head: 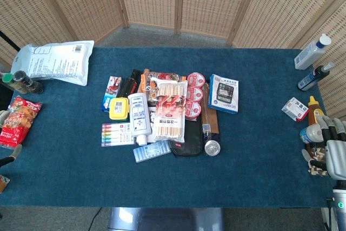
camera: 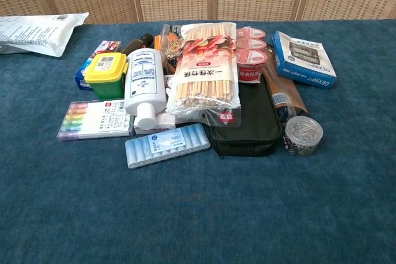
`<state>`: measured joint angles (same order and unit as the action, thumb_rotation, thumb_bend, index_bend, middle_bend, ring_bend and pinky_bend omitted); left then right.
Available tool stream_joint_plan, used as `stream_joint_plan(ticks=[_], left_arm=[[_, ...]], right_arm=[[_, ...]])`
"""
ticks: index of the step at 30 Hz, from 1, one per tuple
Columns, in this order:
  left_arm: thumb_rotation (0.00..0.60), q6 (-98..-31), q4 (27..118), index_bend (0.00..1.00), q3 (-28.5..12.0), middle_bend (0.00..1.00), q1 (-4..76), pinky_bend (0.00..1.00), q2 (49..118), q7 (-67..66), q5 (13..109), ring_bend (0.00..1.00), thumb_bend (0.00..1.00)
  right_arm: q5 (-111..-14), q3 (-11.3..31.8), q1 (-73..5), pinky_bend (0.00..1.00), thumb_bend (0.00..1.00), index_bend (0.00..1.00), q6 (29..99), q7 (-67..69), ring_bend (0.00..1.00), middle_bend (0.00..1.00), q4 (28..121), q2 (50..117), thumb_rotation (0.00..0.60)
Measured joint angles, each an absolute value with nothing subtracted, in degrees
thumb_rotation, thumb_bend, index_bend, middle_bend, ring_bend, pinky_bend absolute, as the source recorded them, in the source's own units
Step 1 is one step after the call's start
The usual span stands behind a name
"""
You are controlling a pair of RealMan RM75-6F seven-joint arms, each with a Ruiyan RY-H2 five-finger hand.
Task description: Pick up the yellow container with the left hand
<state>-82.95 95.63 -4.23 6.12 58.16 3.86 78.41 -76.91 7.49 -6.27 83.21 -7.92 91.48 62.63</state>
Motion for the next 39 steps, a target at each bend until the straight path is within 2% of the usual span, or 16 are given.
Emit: stream_joint_plan(ticks=[14, 20, 27, 34, 39], left_arm=[[0.600, -79.12, 96.91, 0.00, -5.37, 0.00, 9.40, 0.00, 56.81, 2.12, 79.74, 0.00, 0.36], [0.567, -70.70, 98.70, 0.00, -6.59, 0.00, 14.17, 0.00, 56.19, 0.07, 77.22, 0.00, 0.36], [0.481, -58.11, 98.94, 0.00, -9.20, 0.00, 23.76, 0.00, 58.09, -6.07, 68.99, 0.00, 0.22], [0.412, -51.82, 96.94, 0.00, -11.09, 0.00, 31.89, 0.00, 63.62, -14.55, 60.57, 0.00, 0.16], [0.407, -49.24, 94.12, 0.00, -11.72, 0.00, 36.63, 0.00, 68.02, -18.99, 55.05, 0.00, 0.15]], right_arm=[[-78.77, 6.56, -4.80, 0.00, 0.27, 0.00, 84.82, -5.82, 0.00, 0.11, 92.00, 62.27, 0.492], [-79.20, 6.29, -4.20, 0.00, 0.26, 0.00, 85.36, -5.40, 0.00, 0.11, 92.08, 61.97, 0.494], [-79.20, 6.24, -3.25, 0.00, 0.26, 0.00, 86.19, -4.59, 0.00, 0.11, 92.32, 61.18, 0.491], [-78.85, 6.11, -2.15, 0.00, 0.26, 0.00, 86.82, -3.02, 0.00, 0.11, 91.68, 60.86, 0.494], [-78.77, 6.13, -1.68, 0.00, 0.26, 0.00, 87.00, -1.92, 0.00, 0.11, 91.19, 60.62, 0.494]])
